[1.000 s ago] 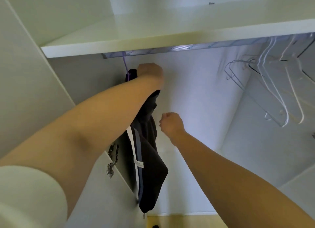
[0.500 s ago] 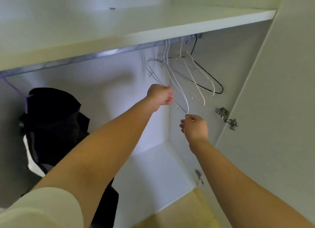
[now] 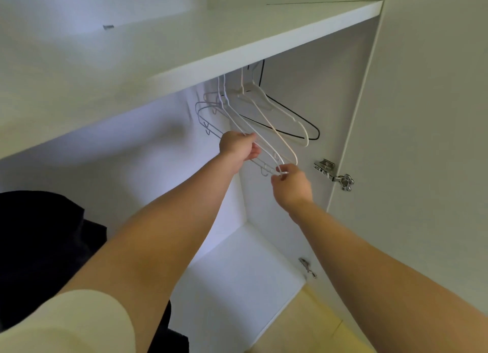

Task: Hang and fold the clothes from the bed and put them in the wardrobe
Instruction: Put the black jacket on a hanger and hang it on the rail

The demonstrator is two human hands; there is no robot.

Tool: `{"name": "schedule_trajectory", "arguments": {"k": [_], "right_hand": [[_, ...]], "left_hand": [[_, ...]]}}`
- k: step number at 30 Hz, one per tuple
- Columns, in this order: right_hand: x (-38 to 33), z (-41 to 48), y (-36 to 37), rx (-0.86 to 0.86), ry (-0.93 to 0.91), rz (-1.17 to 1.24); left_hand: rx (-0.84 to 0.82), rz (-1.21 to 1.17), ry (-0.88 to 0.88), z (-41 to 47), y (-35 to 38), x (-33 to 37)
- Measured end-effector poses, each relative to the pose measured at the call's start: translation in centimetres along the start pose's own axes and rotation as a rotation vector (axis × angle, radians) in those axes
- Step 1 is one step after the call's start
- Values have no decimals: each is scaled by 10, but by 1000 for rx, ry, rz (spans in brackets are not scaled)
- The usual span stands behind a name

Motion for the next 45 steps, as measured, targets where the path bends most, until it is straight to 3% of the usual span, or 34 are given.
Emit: {"name": "schedule_trajectory", "arguments": {"k": [6, 13, 20, 24, 33, 39, 45], "right_hand": [[-12, -7, 9, 66, -74, -11], [-29, -16, 18, 5, -139, 83], [-20, -31, 5, -8, -107, 265], [-17, -46, 1, -48, -164, 230], [-49, -58, 17, -49, -292, 186], [-56, -62, 10, -22, -294, 295], [-51, -59, -15, -5, -308, 326]], "left_hand": [[15, -8, 114, -2, -17, 7], [-5, -109, 206, -25, -32, 31], [-13, -239, 175, -42, -58, 19], [12, -250, 216, -55, -72, 1], [-64, -430, 161, -48, -79, 19], [-149, -519, 232, -52, -75, 40], [-218, -596, 180, -61, -57, 38]]}}
Point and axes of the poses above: each hand's wrist, its own z-axis towards the middle knuckle, its own y-axis out of the palm, x = y × z, the point moved 9 cm from there along z, towards the middle knuckle, and after that the axes turned 2 degrees about -z, right-handed, at the moved point
